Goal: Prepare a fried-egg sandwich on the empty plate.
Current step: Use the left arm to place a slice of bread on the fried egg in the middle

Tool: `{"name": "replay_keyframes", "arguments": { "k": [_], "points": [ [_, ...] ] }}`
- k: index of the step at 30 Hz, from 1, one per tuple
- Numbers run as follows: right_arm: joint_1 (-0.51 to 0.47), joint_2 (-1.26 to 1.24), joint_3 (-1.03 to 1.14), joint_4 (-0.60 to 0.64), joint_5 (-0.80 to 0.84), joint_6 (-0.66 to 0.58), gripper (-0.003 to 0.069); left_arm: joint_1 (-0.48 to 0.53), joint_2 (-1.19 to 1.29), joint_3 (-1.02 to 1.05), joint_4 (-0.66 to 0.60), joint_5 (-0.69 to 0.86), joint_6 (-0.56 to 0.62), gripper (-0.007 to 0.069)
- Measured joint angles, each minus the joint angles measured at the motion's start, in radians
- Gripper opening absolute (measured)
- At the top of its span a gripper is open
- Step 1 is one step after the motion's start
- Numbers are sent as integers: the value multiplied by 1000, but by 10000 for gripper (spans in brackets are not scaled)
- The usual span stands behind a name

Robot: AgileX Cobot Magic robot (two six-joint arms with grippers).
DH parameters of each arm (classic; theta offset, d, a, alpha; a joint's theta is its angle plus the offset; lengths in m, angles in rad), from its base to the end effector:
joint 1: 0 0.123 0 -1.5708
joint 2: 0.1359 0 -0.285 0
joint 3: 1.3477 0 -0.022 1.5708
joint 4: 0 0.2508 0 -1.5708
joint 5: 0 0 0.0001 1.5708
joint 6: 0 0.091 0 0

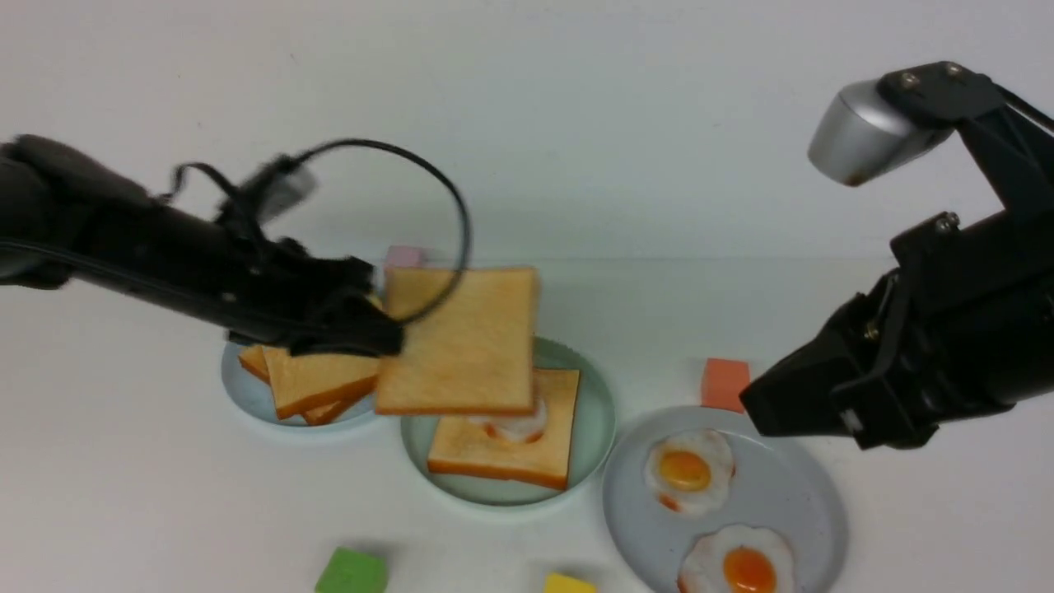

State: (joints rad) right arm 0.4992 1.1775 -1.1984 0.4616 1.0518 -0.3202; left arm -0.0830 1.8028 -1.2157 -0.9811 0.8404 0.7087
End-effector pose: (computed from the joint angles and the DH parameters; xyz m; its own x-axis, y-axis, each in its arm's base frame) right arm 0.1823 0.1395 0.3820 -0.6316 -0.4266 -0.6474 -0.7055 0.6625 0.2518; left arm 0.3623 -0.0867 0.2258 -0.8925 0.0150 -0.4509 0.3029 0.7606 -0.5742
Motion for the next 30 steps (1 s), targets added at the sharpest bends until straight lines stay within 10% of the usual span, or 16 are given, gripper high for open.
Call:
{"name": "replay_keyframes", "arguments": {
  "k": [30],
  "points": [
    [0,0,0,5,66,27,238,-108,143,-39,56,-164,-18,7]
  ]
}}
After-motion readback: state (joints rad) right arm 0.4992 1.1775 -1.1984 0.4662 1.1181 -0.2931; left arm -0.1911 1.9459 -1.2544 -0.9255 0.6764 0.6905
